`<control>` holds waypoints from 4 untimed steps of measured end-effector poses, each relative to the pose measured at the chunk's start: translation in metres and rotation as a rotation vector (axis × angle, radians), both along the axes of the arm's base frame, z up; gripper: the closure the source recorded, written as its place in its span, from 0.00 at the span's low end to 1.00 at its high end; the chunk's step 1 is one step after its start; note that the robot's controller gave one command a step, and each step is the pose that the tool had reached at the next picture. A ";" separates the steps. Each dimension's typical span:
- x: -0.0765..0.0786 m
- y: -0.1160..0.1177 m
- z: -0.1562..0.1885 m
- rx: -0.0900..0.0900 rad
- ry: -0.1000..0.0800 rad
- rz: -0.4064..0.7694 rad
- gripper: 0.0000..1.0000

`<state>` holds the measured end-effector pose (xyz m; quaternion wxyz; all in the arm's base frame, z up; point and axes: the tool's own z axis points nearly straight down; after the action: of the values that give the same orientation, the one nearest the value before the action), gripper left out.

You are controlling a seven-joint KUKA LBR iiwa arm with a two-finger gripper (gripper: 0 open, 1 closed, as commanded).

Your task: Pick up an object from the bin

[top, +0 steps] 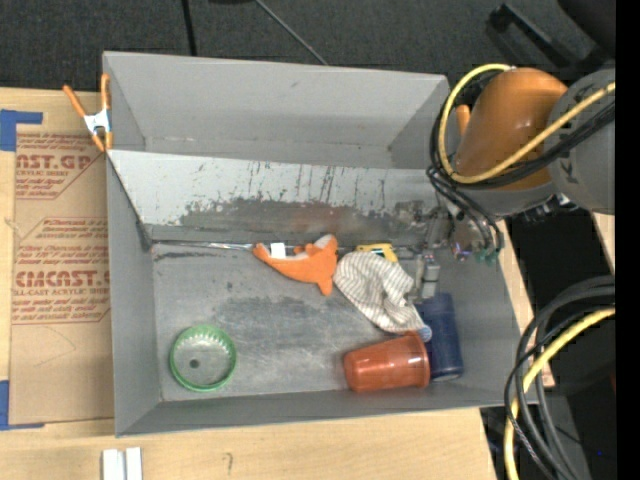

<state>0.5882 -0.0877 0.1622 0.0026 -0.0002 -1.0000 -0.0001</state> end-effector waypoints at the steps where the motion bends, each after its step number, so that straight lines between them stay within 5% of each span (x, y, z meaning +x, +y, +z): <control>1: 0.002 0.000 0.005 -0.001 -0.008 0.001 0.00; 2: 0.002 -0.003 -0.048 -0.002 -0.014 0.054 0.00; 3: 0.008 0.029 -0.085 0.000 -0.017 -0.109 1.00; 4: 0.008 0.029 -0.085 0.000 -0.017 -0.109 1.00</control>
Offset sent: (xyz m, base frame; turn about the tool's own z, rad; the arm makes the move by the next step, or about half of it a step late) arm -0.0011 -0.0050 -0.0877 -0.0893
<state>0.5966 -0.0590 0.0767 -0.0056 -0.0544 -0.9985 -0.0003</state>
